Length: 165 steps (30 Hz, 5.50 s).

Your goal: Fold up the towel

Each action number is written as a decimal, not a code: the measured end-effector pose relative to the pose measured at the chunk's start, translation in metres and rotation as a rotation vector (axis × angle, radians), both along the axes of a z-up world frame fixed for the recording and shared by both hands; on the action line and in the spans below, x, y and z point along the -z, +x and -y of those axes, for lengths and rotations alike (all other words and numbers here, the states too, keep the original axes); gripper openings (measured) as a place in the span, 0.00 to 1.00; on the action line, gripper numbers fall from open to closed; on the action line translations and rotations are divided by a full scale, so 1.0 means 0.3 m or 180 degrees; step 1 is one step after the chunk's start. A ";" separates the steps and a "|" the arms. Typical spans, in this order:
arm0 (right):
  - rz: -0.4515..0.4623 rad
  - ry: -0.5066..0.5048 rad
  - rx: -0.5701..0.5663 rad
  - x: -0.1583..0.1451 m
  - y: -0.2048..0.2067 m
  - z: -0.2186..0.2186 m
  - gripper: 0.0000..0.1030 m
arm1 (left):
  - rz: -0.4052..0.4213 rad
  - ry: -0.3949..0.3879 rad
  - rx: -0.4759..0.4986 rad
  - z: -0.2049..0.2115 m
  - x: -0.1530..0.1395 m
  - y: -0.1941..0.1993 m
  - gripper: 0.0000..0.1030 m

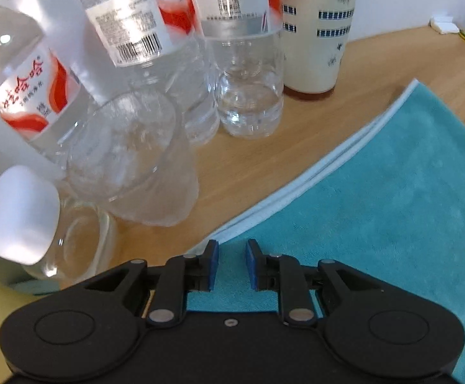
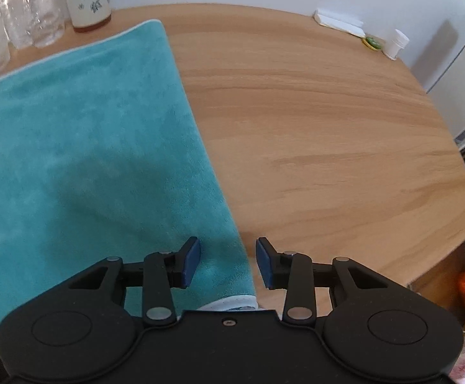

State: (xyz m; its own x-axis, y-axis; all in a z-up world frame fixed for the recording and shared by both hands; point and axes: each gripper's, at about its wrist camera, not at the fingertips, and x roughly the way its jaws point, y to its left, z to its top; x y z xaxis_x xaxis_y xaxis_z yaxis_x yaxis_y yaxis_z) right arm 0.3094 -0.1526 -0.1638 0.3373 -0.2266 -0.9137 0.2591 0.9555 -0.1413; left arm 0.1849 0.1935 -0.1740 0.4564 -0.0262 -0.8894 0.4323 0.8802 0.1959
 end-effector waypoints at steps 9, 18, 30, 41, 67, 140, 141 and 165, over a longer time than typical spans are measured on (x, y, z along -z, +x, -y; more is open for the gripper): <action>-0.0146 -0.0122 0.0059 -0.047 -0.004 -0.022 0.41 | -0.0198 -0.0191 -0.0200 -0.026 -0.041 0.027 0.20; 0.0722 0.0602 -0.0336 -0.185 0.195 0.051 0.43 | -0.0475 -0.0847 -0.0371 -0.083 -0.117 -0.206 0.33; 0.0470 0.0848 -0.1736 -0.038 0.593 0.034 0.39 | -0.0453 -0.0308 -0.1252 0.007 0.004 -0.386 0.41; 0.0296 0.0550 -0.1958 -0.033 0.655 0.039 0.31 | -0.0448 0.0006 -0.1587 -0.062 -0.039 -0.476 0.44; 0.0325 0.0424 -0.1072 -0.184 0.301 0.103 0.53 | -0.0303 -0.0400 -0.1105 -0.184 -0.124 -0.538 0.55; -0.0017 0.1768 -0.1597 -0.250 0.061 0.274 0.08 | -0.0551 -0.0780 -0.1893 -0.094 -0.198 -0.780 0.14; -0.0042 0.1730 -0.1637 -0.249 0.066 0.272 0.08 | -0.0580 -0.0774 -0.1881 -0.095 -0.188 -0.783 0.14; -0.0320 0.1740 -0.1762 -0.198 0.092 0.228 0.08 | -0.1051 -0.1312 -0.2563 -0.148 0.047 -0.881 0.34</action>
State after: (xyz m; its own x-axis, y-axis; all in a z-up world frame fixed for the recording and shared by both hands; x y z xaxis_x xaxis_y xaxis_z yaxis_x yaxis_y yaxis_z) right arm 0.3369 -0.2211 -0.1043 0.1797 0.4412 -0.8792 -0.2642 0.8826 0.3889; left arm -0.0794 0.2379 -0.1880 0.2023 -0.1538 -0.9672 -0.3536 0.9095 -0.2186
